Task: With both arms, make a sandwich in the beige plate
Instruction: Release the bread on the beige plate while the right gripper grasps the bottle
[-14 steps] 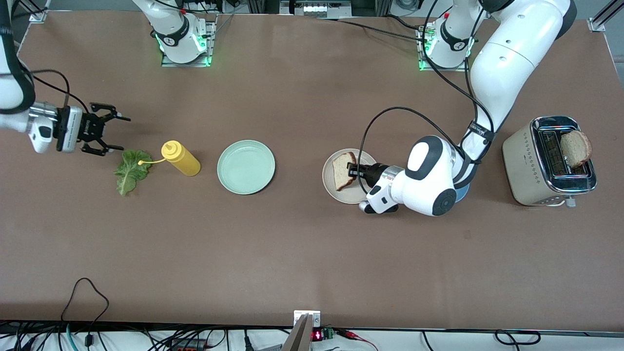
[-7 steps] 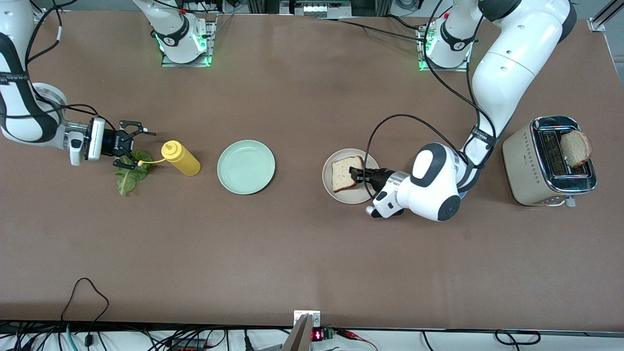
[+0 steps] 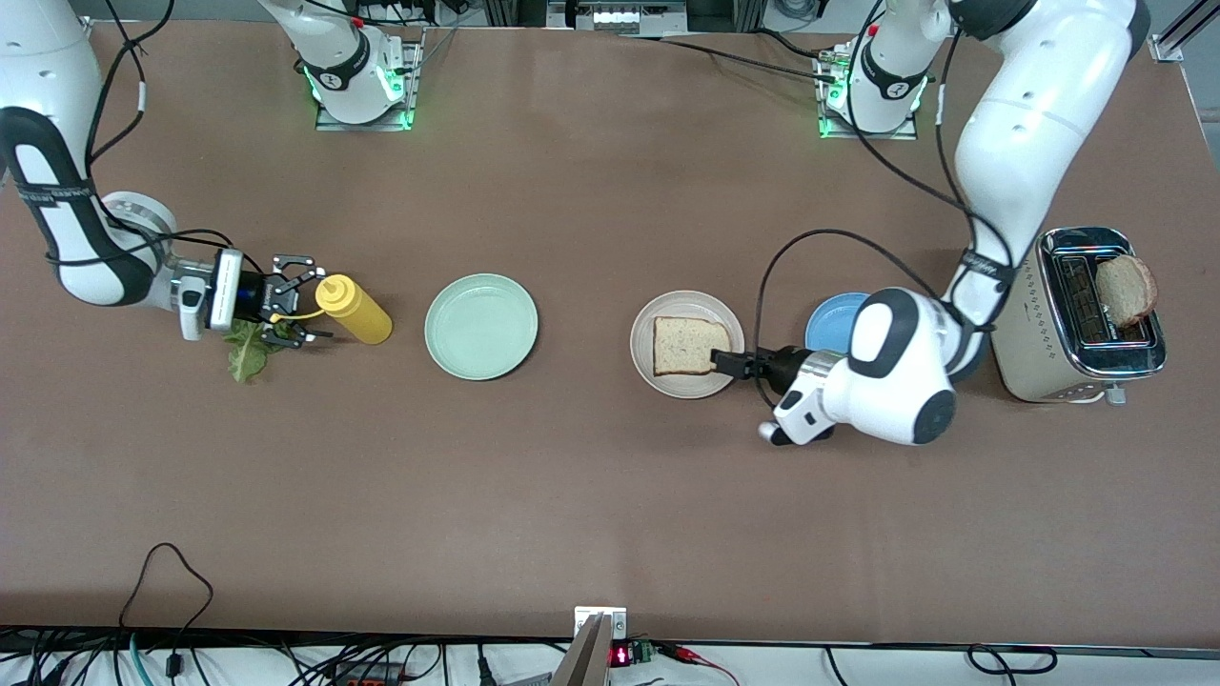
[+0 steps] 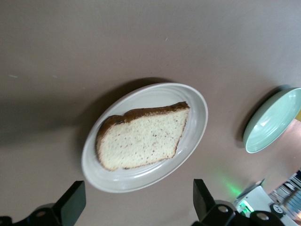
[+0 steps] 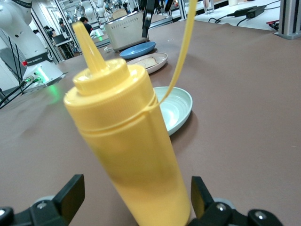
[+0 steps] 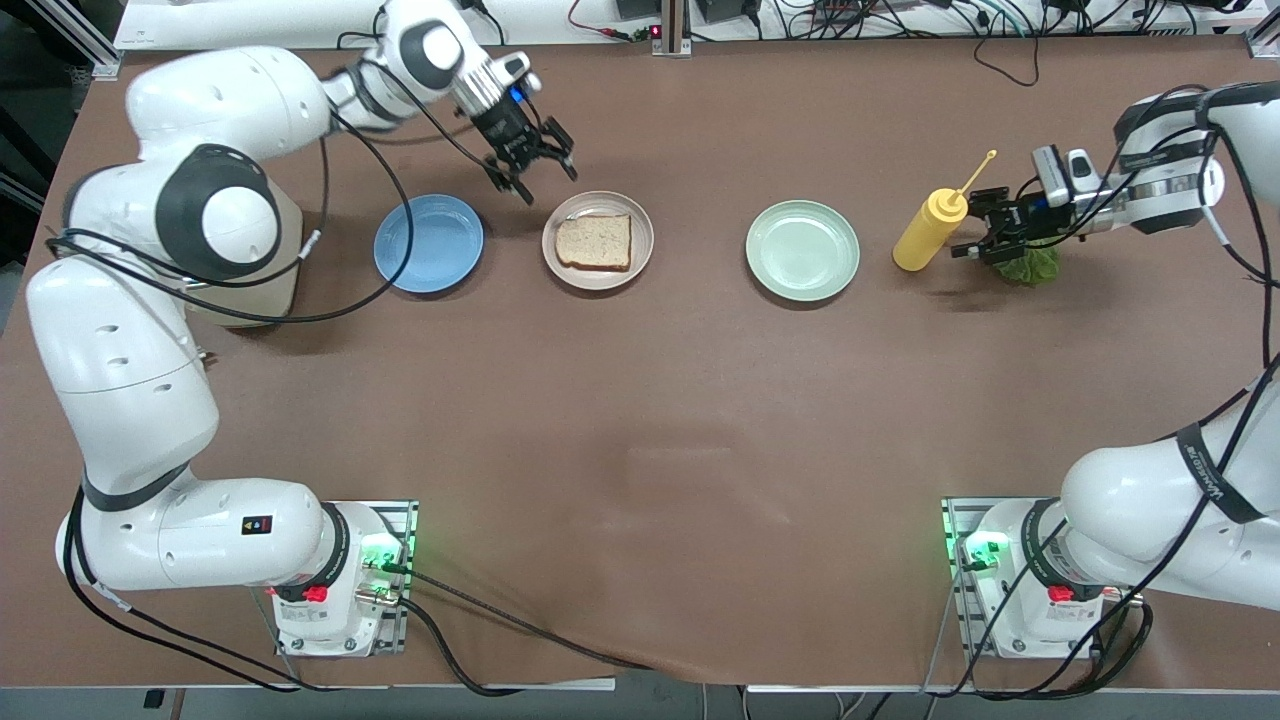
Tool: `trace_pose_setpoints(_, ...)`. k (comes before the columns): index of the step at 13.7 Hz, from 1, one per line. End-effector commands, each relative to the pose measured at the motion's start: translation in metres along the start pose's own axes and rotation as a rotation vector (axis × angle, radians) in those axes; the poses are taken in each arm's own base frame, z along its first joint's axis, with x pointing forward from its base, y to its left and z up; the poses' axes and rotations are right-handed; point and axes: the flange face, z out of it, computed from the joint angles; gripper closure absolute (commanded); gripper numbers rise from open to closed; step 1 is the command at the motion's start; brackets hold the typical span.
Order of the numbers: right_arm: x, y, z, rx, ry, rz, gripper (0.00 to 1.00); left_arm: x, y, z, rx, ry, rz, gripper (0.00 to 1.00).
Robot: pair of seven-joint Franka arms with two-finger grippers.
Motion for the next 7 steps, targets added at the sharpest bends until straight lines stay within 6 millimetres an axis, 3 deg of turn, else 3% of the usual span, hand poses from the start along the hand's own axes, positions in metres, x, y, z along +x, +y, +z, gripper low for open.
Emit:
trace_pose_setpoints(1,-0.005,0.006,0.014,-0.001,0.020,-0.011,0.00,-0.035,0.003,-0.075,0.130,0.081,0.010,0.00)
trace_pose_setpoints(3,0.007,0.012,0.025,0.009,0.013,-0.034,0.00,-0.048,-0.024,-0.132,0.293,0.169,0.031,0.00)
trace_pose_setpoints(4,0.013,0.016,0.026,0.012,0.004,-0.053,0.22,-0.053,-0.049,-0.165,0.340,0.199,0.029,0.00)
trace_pose_setpoints(5,0.023,0.023,0.024,0.016,-0.008,-0.085,0.51,-0.057,-0.074,-0.202,0.355,0.234,0.033,0.00)
trace_pose_setpoints(6,0.029,0.026,0.028,0.032,-0.019,-0.089,0.73,-0.059,-0.097,-0.230,0.361,0.266,0.040,0.00)
trace_pose_setpoints(7,0.031,0.025,0.029,0.037,-0.026,-0.089,0.88,-0.062,-0.123,-0.252,0.371,0.287,0.026,0.00)
